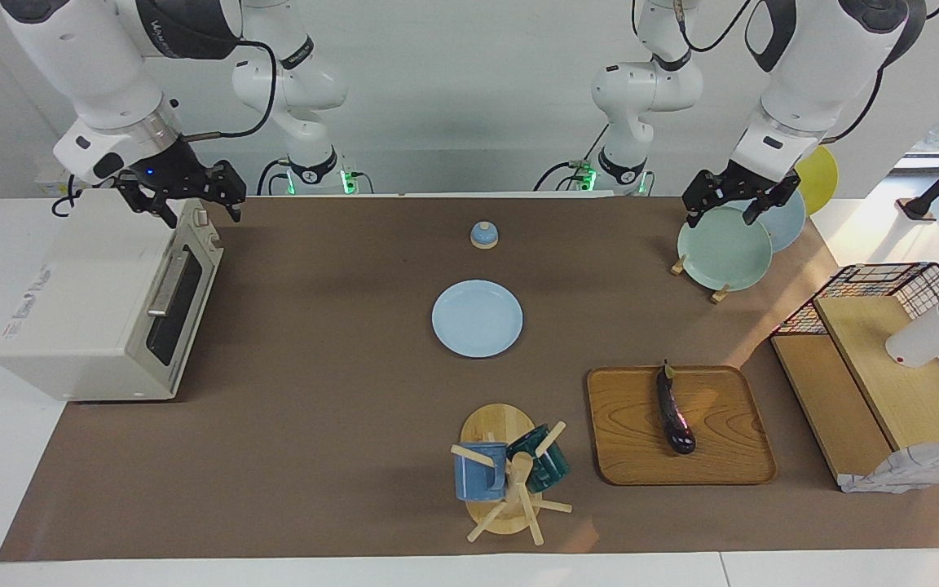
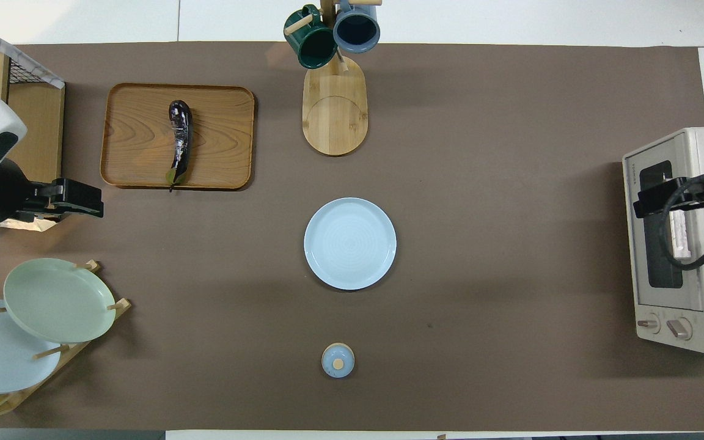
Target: Put eggplant into oven
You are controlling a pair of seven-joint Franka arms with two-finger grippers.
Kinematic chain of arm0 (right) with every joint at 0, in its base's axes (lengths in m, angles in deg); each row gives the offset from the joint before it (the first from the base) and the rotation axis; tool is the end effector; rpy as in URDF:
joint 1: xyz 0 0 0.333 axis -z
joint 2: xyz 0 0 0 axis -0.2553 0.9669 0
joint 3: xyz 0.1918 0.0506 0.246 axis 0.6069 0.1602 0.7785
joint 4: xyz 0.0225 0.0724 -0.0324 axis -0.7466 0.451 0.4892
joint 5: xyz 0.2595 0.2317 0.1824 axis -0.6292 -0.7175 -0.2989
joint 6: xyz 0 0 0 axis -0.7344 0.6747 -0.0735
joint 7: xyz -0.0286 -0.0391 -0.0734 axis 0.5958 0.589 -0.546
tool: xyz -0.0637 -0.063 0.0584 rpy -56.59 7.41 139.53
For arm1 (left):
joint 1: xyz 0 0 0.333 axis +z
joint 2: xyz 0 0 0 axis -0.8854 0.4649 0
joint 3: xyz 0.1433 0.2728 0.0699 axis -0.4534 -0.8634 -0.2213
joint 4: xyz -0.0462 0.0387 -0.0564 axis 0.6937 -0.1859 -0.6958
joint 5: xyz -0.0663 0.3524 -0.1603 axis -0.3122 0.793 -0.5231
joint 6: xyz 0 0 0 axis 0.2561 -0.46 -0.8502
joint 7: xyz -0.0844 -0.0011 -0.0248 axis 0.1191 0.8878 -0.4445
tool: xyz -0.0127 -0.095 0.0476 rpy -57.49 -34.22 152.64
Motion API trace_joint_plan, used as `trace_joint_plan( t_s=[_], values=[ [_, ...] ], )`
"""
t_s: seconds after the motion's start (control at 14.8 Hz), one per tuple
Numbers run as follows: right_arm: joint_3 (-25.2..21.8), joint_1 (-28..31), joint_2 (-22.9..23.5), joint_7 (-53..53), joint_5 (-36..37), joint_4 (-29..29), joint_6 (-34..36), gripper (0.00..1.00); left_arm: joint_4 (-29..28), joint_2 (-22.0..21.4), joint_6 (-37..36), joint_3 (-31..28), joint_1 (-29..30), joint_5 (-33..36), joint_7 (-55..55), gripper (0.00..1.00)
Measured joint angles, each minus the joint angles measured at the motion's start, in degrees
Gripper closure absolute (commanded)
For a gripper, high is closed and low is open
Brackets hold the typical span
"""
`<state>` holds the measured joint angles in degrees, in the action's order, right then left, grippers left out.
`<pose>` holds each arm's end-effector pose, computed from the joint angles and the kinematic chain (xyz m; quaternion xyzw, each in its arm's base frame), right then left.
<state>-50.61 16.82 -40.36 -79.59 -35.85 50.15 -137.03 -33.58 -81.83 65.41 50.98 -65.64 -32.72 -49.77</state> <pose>0.5380 -0.0123 0.6065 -0.9979 -0.0450 0.0469 0.0084 0.5221 -0.0854 0.6017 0.9997 -0.0108 -0.0216 0.0059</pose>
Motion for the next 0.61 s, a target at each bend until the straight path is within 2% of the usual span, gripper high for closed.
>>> trace_joint_plan(
  t_s=[0.47, 0.61],
  values=[
    [0.0, 0.0, 0.0, 0.0, 0.0, 0.0, 0.0, 0.0, 0.0, 0.0, 0.29, 0.05, 0.0, -0.17, 0.0, 0.0],
    [0.0, 0.0, 0.0, 0.0, 0.0, 0.0, 0.0, 0.0, -0.06, 0.04, 2.32, 0.06, 0.0, -0.18, 0.0, 0.0]
  ],
)
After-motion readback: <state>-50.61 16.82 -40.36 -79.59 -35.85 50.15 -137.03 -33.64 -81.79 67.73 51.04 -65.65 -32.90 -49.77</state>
